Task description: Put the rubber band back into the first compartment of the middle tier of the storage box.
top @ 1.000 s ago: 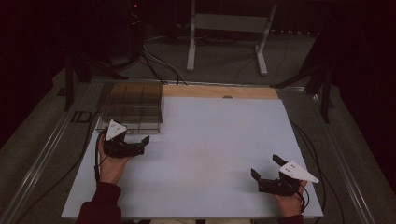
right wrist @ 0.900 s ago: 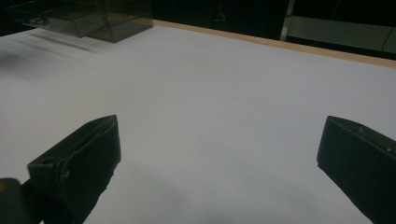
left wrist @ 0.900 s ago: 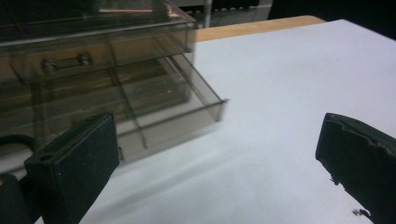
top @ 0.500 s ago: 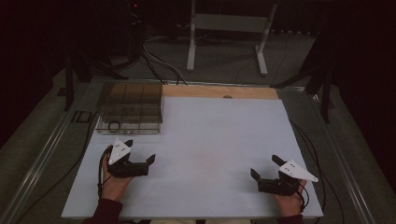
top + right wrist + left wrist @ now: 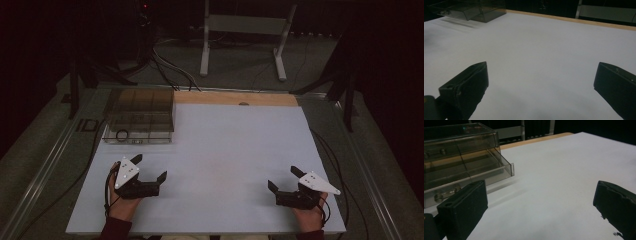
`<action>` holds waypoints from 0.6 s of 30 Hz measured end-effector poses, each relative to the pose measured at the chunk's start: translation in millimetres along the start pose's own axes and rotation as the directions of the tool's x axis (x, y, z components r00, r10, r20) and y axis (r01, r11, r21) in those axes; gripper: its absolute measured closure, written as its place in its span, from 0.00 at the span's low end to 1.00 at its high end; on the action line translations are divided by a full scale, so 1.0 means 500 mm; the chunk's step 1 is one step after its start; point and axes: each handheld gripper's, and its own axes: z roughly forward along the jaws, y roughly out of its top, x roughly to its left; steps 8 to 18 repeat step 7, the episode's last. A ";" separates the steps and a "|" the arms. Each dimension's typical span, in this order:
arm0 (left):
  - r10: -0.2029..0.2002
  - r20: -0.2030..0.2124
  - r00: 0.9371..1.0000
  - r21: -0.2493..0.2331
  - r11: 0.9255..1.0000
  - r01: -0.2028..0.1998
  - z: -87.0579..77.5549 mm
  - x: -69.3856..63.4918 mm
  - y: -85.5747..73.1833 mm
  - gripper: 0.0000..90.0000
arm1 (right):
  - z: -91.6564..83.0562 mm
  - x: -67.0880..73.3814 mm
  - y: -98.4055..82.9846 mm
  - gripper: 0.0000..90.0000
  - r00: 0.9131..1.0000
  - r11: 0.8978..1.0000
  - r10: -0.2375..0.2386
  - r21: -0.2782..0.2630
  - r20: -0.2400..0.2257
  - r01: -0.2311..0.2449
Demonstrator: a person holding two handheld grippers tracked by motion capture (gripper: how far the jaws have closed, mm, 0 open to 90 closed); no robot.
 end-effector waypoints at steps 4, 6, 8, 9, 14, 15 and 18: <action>-0.009 -0.007 1.000 -0.004 1.000 0.009 -0.006 0.007 -0.003 0.00 | 0.002 0.000 0.000 0.00 1.000 1.000 -0.003 0.003 0.000 0.003; -0.016 -0.015 1.000 -0.002 1.000 0.016 -0.006 0.011 -0.006 0.00 | 0.005 0.000 -0.002 0.00 1.000 1.000 -0.007 0.015 0.005 0.007; -0.020 -0.015 1.000 -0.003 1.000 0.020 -0.005 0.012 -0.007 0.00 | 0.005 0.000 -0.002 0.00 1.000 1.000 -0.007 0.015 0.005 0.007; -0.020 -0.015 1.000 -0.003 1.000 0.020 -0.005 0.012 -0.007 0.00 | 0.005 0.000 -0.002 0.00 1.000 1.000 -0.007 0.015 0.005 0.007; -0.020 -0.015 1.000 -0.003 1.000 0.020 -0.005 0.012 -0.007 0.00 | 0.005 0.000 -0.002 0.00 1.000 1.000 -0.007 0.015 0.005 0.007; -0.020 -0.015 1.000 -0.003 1.000 0.020 -0.005 0.012 -0.007 0.00 | 0.005 0.000 -0.002 0.00 1.000 1.000 -0.007 0.015 0.005 0.007; -0.020 -0.015 1.000 -0.003 1.000 0.020 -0.005 0.012 -0.007 0.00 | 0.005 0.000 -0.002 0.00 1.000 1.000 -0.007 0.015 0.005 0.007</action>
